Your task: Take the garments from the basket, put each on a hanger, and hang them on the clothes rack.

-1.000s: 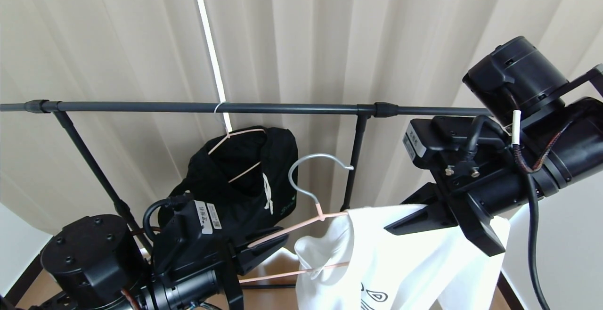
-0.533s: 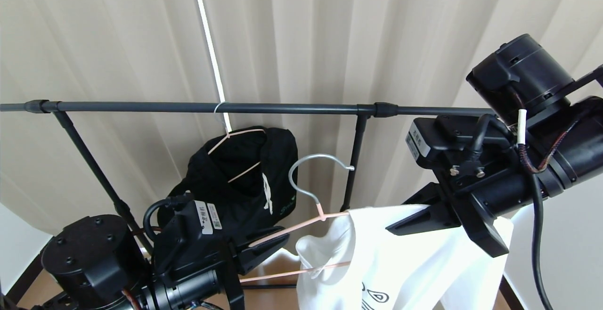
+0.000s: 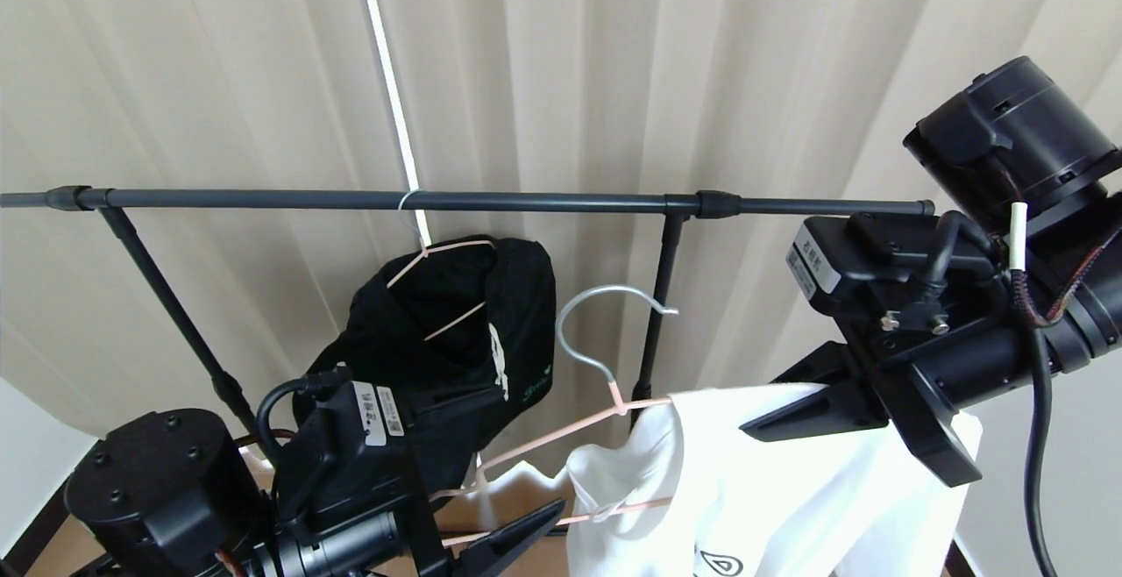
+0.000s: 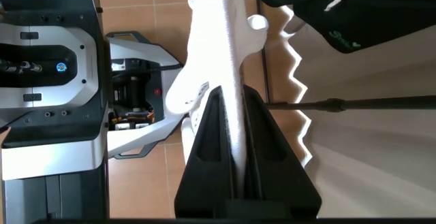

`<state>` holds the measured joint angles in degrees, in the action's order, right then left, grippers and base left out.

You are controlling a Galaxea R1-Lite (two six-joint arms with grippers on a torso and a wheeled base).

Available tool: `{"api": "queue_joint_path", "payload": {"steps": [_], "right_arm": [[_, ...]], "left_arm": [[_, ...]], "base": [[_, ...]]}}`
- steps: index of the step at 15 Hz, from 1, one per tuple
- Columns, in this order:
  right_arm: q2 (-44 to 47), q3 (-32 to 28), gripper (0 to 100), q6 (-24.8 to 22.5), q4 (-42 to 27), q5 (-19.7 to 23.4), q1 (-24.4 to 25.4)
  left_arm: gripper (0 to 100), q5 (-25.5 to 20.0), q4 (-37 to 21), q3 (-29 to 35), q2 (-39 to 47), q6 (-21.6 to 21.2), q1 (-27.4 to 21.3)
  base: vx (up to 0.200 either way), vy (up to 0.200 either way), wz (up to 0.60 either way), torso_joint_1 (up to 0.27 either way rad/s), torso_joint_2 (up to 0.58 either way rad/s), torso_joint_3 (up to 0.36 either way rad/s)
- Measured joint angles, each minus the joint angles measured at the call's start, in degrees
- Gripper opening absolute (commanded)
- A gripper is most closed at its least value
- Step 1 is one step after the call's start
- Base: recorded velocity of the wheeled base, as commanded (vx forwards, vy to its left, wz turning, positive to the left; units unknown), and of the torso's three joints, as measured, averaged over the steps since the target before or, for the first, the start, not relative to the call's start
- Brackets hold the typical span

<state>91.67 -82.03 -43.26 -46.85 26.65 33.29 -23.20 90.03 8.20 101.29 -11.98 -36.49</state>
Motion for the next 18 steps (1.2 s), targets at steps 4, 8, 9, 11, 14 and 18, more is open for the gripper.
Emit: {"api": "queue_joint_path", "payload": {"steps": [4, 8, 9, 11, 14, 18], "right_arm": [[-1.2, 0.6, 0, 0.0, 0.2, -1.1, 0.0], [-1.5, 0.2, 0, 0.0, 0.3, -3.2, -0.2], [-1.5, 0.1, 0, 0.0, 0.4, -3.5, -0.3], [-1.6, -0.5, 0, 0.0, 0.4, -5.2, -0.3], [-1.7, -1.2, 0, 0.0, 1.2, -10.9, -0.1], [-2.6, -0.5, 0, 1.7, 4.0, -22.0, 3.1]], "left_arm": [[100, 0.2, -0.1, -3.3, -1.1, 0.2, 1.0], [100, 0.5, 0.0, -5.4, -4.9, 1.7, 2.1], [100, 0.5, -0.1, -5.8, -5.6, 2.0, 2.8], [100, 0.5, -0.1, -6.8, -6.8, 3.6, 5.2], [100, 1.2, -0.1, -8.0, -8.6, 9.0, 8.1], [100, 7.4, -0.5, -8.1, -9.1, 16.2, 10.0]], "base": [[0.000, 0.000, 0.00, 0.000, 0.00, 0.000], [0.000, 0.000, 0.00, 0.000, 0.00, 0.000], [0.000, 0.000, 0.00, 0.000, 0.00, 0.000], [0.000, 0.000, 0.00, 0.000, 0.00, 0.000], [0.000, 0.000, 0.00, 0.000, 0.00, 0.000], [0.000, 0.000, 0.00, 0.000, 0.00, 0.000]]}}
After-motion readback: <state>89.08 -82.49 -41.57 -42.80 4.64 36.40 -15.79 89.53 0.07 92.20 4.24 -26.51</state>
